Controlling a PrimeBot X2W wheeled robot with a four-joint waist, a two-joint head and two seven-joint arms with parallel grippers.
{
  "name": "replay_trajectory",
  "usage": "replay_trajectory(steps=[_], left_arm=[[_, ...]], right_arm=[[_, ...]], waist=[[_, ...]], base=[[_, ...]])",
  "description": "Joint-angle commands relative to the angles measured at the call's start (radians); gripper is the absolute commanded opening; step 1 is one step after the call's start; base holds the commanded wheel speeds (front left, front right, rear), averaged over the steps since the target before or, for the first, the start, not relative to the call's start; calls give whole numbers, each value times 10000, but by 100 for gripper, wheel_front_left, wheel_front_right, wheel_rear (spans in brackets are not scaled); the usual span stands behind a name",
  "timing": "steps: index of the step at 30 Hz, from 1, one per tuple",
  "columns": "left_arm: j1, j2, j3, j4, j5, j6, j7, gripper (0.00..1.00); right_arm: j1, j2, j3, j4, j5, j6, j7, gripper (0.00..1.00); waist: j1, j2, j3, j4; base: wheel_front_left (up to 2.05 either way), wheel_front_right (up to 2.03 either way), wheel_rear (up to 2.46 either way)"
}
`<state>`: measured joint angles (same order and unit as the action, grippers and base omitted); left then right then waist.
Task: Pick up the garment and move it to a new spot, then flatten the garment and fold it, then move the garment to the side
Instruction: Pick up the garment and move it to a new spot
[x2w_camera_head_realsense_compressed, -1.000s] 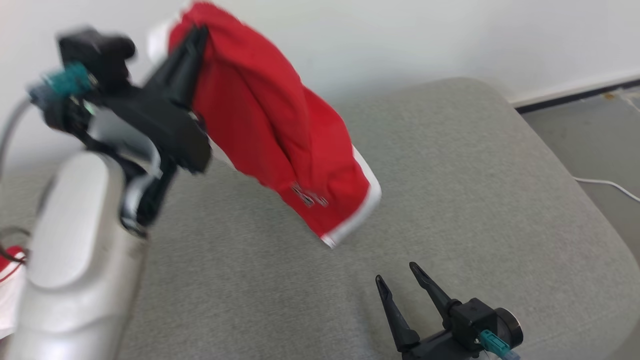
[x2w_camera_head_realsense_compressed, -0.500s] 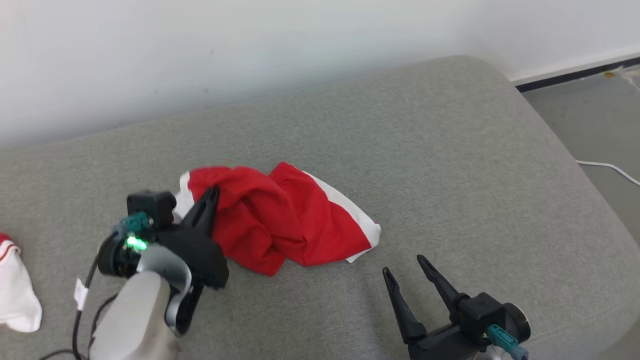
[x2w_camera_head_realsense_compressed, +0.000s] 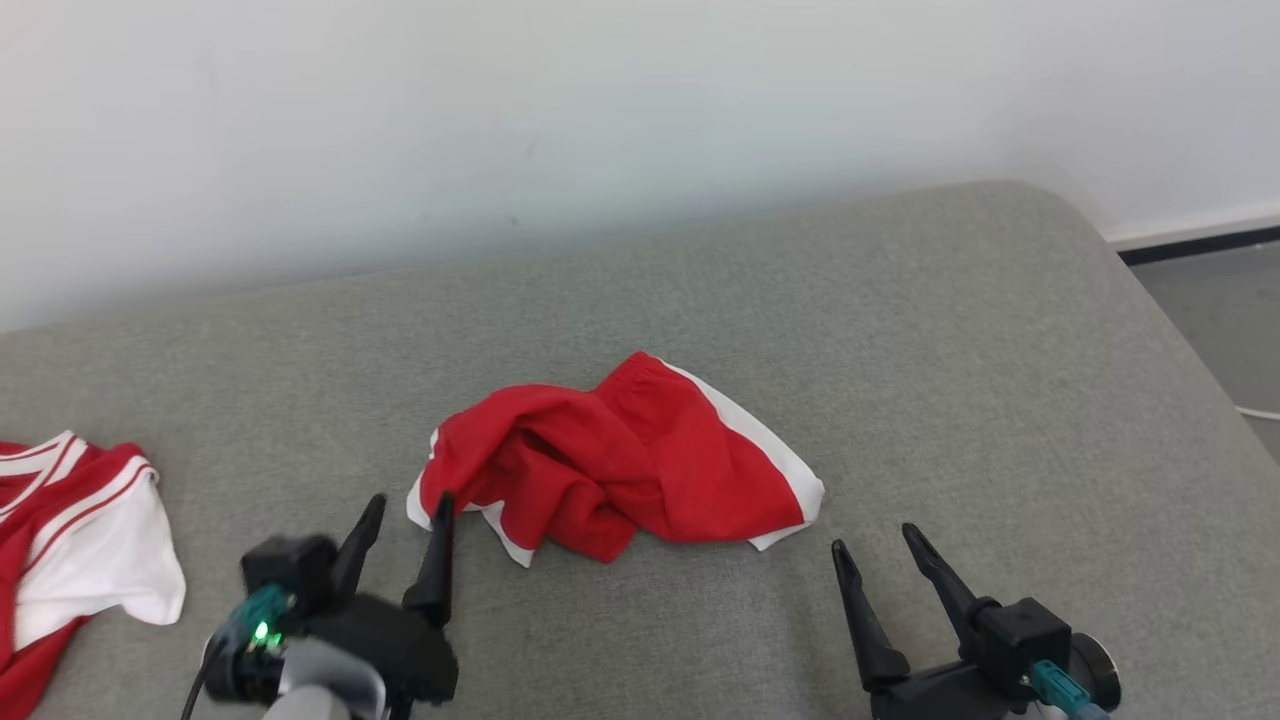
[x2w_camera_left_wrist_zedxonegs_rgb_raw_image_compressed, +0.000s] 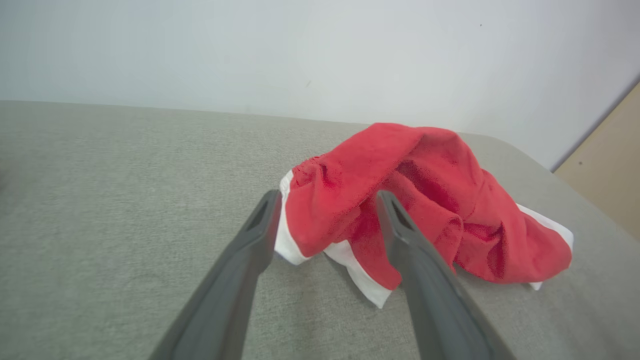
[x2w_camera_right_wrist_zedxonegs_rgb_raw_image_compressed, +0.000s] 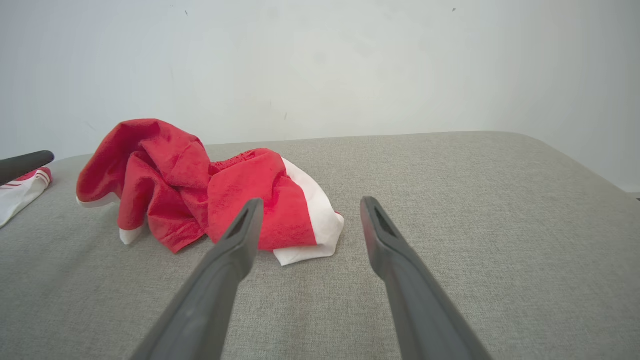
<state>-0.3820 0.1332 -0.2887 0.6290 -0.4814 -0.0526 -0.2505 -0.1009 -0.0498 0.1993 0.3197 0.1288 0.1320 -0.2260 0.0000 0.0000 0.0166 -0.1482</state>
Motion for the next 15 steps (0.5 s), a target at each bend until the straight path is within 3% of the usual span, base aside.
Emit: replay_trajectory(steps=[1, 9, 15], left_arm=[[509, 83, 200, -384, -3, 124, -101, 100], [3035, 105, 1610, -3597, 1009, 601, -137, 100], [4381, -152, 2260, -4625, 1531, 744, -140, 100]], right_arm=[[154, -13, -116, -22, -82, -25, -22, 100], [646, -9, -788, -175, -425, -25, 40, 100], [948, -9, -1068, -278, -525, -25, 86, 100]], waist=[[0, 0, -271, 293], [0, 0, -618, 905], [0, 0, -861, 1234]], base=[[0, 0, 0], [0, 0, 0], [0, 0, 0]])
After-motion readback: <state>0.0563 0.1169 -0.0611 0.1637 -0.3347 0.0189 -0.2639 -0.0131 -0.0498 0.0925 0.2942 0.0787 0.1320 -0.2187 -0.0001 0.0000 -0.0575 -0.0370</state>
